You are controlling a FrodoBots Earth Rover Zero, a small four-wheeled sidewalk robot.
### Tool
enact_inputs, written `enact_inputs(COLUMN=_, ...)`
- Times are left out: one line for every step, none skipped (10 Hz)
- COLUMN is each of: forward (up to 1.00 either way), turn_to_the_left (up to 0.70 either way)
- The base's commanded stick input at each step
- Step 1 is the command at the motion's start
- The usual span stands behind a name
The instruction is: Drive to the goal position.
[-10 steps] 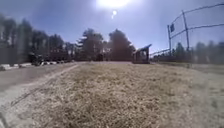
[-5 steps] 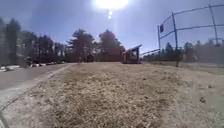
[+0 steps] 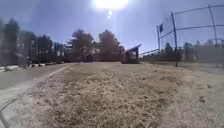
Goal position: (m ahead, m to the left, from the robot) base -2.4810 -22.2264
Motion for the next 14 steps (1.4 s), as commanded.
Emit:
enact_inputs(forward=0.05, turn_to_the_left=-0.5)
enact_inputs(forward=0.05, turn_to_the_left=-0.5)
enact_inputs(forward=0.05, turn_to_the_left=-0.5)
enact_inputs(forward=0.05, turn_to_the_left=-0.5)
enact_inputs(forward=0.18, turn_to_the_left=-0.43)
enact_inputs(forward=0.5, turn_to_the_left=-0.5)
enact_inputs(forward=0.5, turn_to_the_left=-0.5)
enact_inputs(forward=0.5, turn_to_the_left=-0.36)
enact_inputs(forward=0.5, turn_to_the_left=0.05)
enact_inputs(forward=0.5, turn_to_the_left=-0.41)
enact_inputs(forward=0.5, turn_to_the_left=-0.5)
enact_inputs(forward=0.5, turn_to_the_left=-0.5)
enact_inputs(forward=0.5, turn_to_the_left=-0.5)
enact_inputs(forward=0.5, turn_to_the_left=-0.5)
